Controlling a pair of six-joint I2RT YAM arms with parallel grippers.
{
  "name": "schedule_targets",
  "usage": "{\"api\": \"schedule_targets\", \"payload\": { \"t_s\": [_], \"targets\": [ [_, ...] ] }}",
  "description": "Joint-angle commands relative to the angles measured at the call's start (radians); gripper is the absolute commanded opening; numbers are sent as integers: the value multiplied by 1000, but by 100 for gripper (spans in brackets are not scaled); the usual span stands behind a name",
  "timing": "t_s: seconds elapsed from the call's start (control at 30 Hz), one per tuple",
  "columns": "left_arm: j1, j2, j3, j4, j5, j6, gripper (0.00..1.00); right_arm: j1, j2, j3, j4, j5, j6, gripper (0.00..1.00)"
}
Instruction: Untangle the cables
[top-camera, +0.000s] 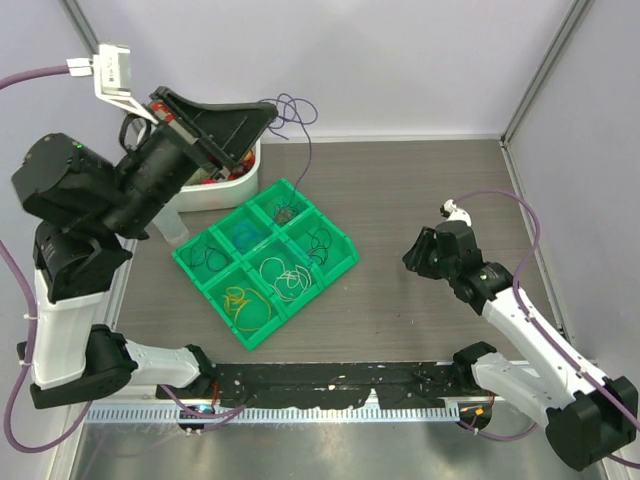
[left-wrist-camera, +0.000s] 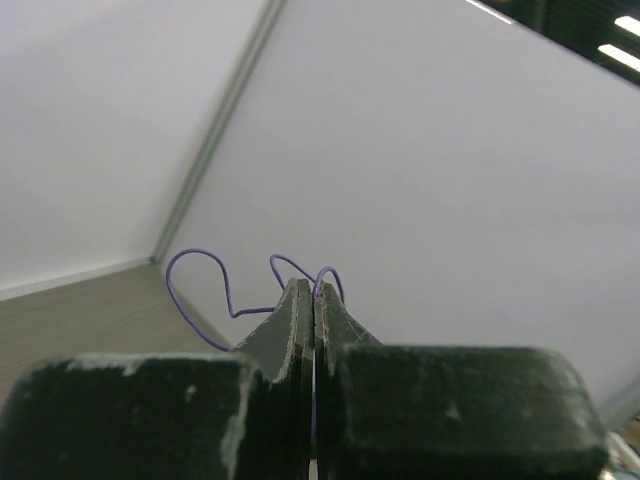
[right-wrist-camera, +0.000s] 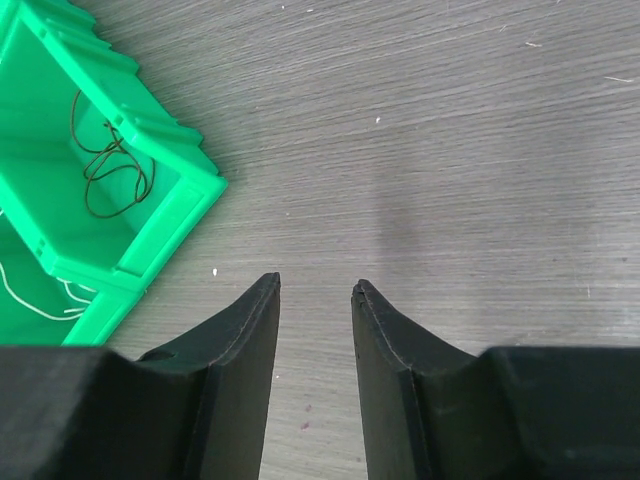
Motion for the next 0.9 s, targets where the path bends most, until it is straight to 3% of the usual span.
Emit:
{"api": "schedule_targets", "payload": {
  "t_s": [0.0,0.17,0.37,0.53,0.67,0.87],
  "targets": [
    [4,29,-23,-104,-230,178,0,2,-74,32,-64,-10,-17,41],
    [54,77,-91,-158,-348,278,0,0,-86,69,-107,6,-34,41],
    [347,140,-245,-164,-155,157,0,-1,-56,96,-108,16,-50,41],
    [491,159,-399,-101,-86,69,0,-3,-37,104,-107,15,-70,41],
    [553,179,-486,-76,-25,6,0,-7,-28,99,-109,18,-85,41],
    [559,183,-470,-90,-40,0,0,-15,18,112,-96,-4,-97,41]
  ]
}}
